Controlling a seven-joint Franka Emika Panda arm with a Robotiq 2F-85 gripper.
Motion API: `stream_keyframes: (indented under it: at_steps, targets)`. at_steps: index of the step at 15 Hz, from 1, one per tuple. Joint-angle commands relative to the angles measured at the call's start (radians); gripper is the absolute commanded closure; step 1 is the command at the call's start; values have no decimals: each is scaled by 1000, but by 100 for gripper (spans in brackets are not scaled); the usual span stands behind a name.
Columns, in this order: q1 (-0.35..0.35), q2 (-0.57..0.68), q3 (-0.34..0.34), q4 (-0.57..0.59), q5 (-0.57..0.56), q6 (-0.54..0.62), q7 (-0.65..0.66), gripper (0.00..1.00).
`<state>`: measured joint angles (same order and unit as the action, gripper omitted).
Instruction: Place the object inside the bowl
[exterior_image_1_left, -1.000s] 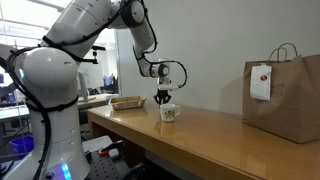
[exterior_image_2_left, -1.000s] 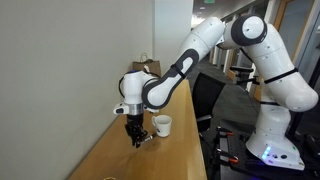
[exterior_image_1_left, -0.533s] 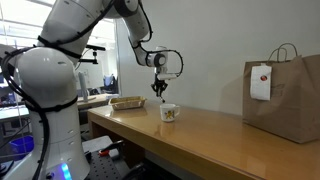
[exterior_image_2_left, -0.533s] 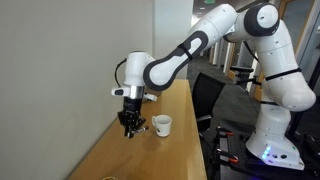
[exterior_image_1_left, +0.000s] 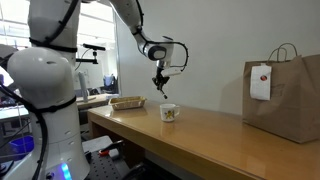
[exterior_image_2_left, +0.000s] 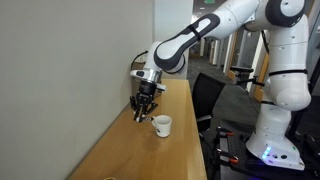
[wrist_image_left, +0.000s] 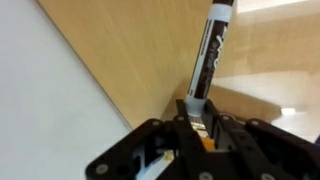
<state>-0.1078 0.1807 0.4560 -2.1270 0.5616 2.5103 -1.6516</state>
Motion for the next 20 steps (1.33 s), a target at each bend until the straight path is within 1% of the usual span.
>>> stream_keyframes:
  at_steps: [1, 3, 4, 7, 10, 14, 18, 20]
  targets:
    - [20, -126, -50, -94, 302, -35, -283, 94]
    - [50, -176, -123, -130, 440, -112, -422, 94]
    - [61, -199, -165, -152, 486, -154, -465, 94]
    - [76, -232, -277, -201, 561, -276, -575, 94]
    - [70, -241, -362, -227, 606, -393, -687, 94]
    - [53, -210, -441, -228, 659, -526, -804, 94]
    - [35, -142, -497, -210, 682, -652, -859, 94]
    - [27, -99, -512, -200, 690, -679, -881, 94]
